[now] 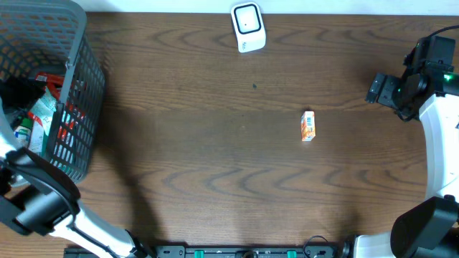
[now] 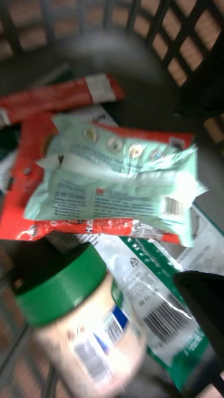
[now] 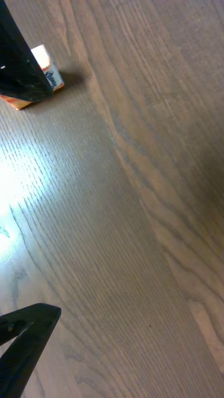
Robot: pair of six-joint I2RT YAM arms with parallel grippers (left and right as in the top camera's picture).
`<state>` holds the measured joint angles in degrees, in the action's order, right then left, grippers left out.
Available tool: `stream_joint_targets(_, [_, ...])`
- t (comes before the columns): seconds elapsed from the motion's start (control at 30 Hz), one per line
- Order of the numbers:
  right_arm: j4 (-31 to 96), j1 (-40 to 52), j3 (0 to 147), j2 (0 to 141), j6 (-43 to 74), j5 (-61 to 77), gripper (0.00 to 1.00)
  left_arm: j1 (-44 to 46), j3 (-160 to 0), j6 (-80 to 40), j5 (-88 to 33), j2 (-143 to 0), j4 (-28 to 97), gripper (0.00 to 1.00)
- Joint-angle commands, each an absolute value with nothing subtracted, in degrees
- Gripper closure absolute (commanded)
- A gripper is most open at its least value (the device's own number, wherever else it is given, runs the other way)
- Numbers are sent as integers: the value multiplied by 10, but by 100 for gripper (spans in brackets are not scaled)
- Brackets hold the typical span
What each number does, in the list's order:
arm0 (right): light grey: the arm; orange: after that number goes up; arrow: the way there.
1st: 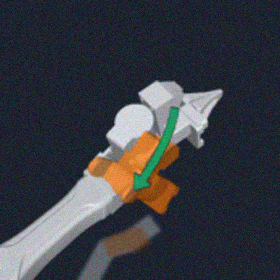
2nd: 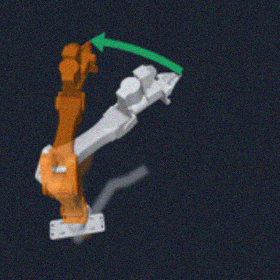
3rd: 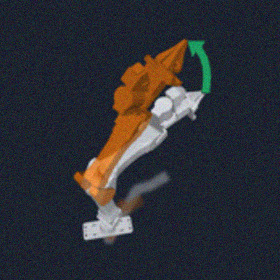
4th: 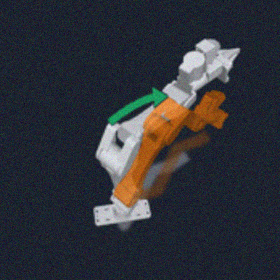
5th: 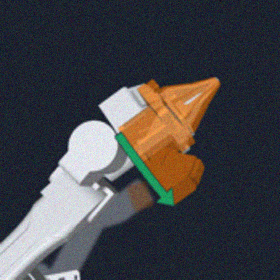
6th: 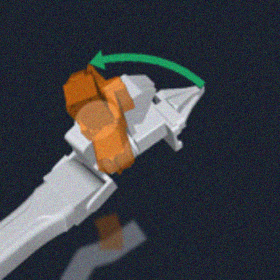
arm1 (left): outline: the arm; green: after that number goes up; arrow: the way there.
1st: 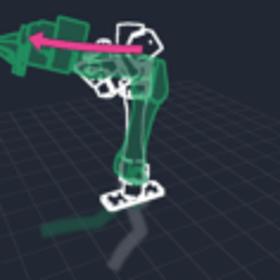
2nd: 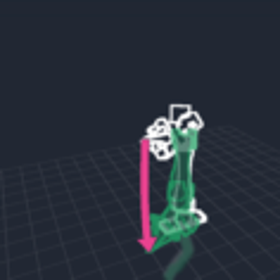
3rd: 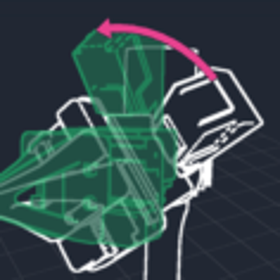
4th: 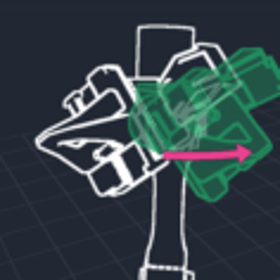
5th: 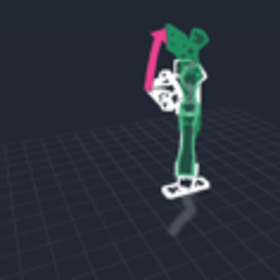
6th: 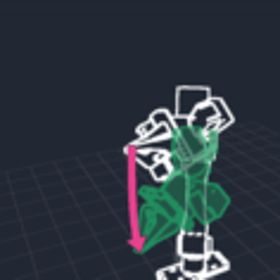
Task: Scan the item barcode
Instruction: 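Grasp the light green wet-wipe pack with the left gripper and lift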
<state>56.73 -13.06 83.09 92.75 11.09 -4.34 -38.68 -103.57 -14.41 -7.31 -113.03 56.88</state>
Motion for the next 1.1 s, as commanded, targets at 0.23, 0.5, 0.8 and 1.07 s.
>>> stream_joint_targets(0.23, [568, -131, 836, 926, 111, -46, 1, -400, -1034, -120, -98, -1214, 556, 30])
stream_joint_targets(0.5, [568, -131, 836, 926, 111, -46, 1, -399, -1029, -121, -99, -1242, 540, 44])
stream_joint_targets(0.8, [568, -131, 836, 926, 111, -46, 1, -399, -1029, -121, -126, -1242, 535, 88])
stream_joint_targets(1.07, [568, -131, 836, 926, 111, -46, 1, -400, -1054, -126, -129, -1184, 533, 93])
